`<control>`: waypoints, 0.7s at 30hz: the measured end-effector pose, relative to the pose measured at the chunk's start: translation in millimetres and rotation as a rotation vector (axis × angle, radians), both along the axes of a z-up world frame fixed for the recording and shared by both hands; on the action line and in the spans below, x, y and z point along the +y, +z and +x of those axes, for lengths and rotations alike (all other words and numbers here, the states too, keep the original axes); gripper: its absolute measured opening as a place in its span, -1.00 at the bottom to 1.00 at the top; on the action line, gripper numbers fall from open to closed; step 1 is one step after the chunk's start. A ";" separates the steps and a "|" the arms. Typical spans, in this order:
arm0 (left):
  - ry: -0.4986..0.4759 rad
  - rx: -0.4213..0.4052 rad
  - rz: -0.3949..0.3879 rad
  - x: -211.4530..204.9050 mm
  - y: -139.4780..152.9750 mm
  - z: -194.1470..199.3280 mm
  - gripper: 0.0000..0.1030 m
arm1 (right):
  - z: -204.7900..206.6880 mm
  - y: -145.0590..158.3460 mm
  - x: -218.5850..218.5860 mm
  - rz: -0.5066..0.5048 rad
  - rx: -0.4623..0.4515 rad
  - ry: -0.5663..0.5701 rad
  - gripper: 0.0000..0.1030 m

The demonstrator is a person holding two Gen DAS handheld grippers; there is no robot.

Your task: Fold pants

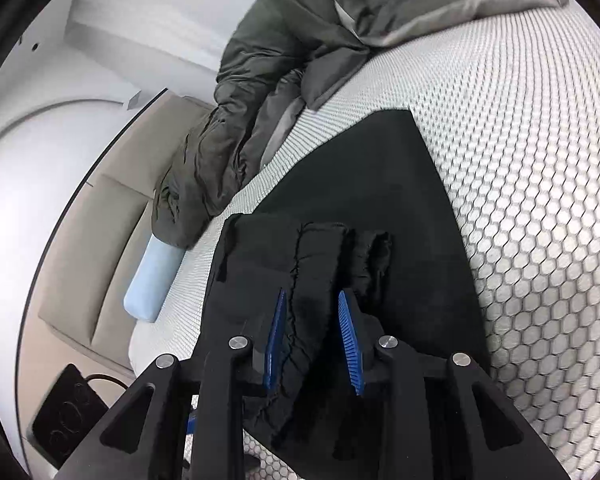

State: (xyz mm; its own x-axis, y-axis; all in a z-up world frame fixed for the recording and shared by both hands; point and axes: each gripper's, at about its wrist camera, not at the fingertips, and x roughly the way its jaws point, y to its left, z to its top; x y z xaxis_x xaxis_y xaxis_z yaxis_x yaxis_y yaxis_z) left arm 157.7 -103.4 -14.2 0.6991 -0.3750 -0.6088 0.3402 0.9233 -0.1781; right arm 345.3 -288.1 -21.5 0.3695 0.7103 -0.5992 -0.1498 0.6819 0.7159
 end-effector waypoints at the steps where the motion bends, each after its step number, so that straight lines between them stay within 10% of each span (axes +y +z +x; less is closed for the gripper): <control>1: 0.051 0.014 -0.003 3.7 -5.3 4.7 -0.30 | 0.6 -1.2 1.4 -0.015 0.004 0.002 -0.46; 14: 0.046 0.048 0.077 -6.9 -20.9 10.5 -0.27 | -12.1 31.3 24.7 -0.240 -0.228 0.005 -0.82; 18: 0.046 0.048 0.079 -6.2 -19.2 12.4 -0.21 | -4.6 8.5 28.0 -0.365 -0.141 0.016 -0.71; 21: 0.063 0.034 0.083 0.9 -11.3 9.2 -0.01 | -10.9 18.7 17.6 -0.311 -0.142 -0.002 -0.24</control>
State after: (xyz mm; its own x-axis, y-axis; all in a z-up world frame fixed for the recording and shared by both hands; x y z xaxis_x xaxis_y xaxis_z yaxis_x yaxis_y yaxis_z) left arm 167.0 -102.5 -25.6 0.6979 -0.2789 -0.6596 0.2765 0.9546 -0.1111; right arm 334.3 -270.5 -2.9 0.4661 0.5003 -0.7297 -0.2313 0.8650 0.4453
